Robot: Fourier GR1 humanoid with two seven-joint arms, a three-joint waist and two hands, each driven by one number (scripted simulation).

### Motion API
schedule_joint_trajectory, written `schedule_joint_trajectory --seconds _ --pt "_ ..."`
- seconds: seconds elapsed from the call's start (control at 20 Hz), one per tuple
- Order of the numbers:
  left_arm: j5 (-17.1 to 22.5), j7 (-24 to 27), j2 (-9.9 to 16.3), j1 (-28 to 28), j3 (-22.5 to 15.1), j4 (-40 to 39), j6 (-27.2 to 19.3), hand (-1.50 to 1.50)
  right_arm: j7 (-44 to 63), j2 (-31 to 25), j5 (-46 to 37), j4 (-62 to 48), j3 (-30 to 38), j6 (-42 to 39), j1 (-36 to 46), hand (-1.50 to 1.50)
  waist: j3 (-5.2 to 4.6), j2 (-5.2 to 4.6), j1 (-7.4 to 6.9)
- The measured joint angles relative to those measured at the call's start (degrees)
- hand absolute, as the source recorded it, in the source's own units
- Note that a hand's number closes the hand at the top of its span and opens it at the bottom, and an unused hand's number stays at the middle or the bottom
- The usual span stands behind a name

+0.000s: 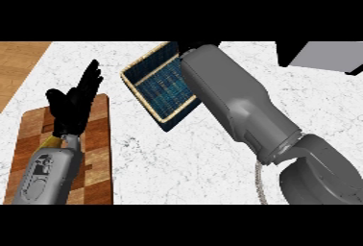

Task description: Pick the squash from the placemat and place it in the basket

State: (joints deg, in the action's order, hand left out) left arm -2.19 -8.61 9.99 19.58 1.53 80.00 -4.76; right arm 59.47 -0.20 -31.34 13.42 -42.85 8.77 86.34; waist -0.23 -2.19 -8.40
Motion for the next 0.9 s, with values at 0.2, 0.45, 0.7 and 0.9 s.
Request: schedule_joint_trajectory --seconds 0.2,0.45,0.7,0.9 --pt "0.3 -0.2 0.7 -0.3 0.6 0.4 0.5 0.0 -0.3 0.0 1.3 -0.3 0.6 -0.6 -0.4 1.5 0.02 0.03 0.15" --pt "0.9 0.2 1.3 -1.0 1.0 0.7 1.4 0.0 -0.6 0.0 2.5 -0.3 1.1 -0.3 -2.3 1.5 0.04 0.0 0.11" --pt "0.8 -0.3 0.9 -0.6 0.8 0.5 1.2 0.0 0.5 0.0 4.8 -0.8 2.5 -1.2 -2.6 1.5 0.05 0.07 0.32" --pt "0.9 -0.5 0.9 -0.3 1.0 0.5 1.3 0.0 1.7 -0.1 6.0 -1.1 3.0 -1.2 -3.3 -1.5 0.05 0.12 0.31"
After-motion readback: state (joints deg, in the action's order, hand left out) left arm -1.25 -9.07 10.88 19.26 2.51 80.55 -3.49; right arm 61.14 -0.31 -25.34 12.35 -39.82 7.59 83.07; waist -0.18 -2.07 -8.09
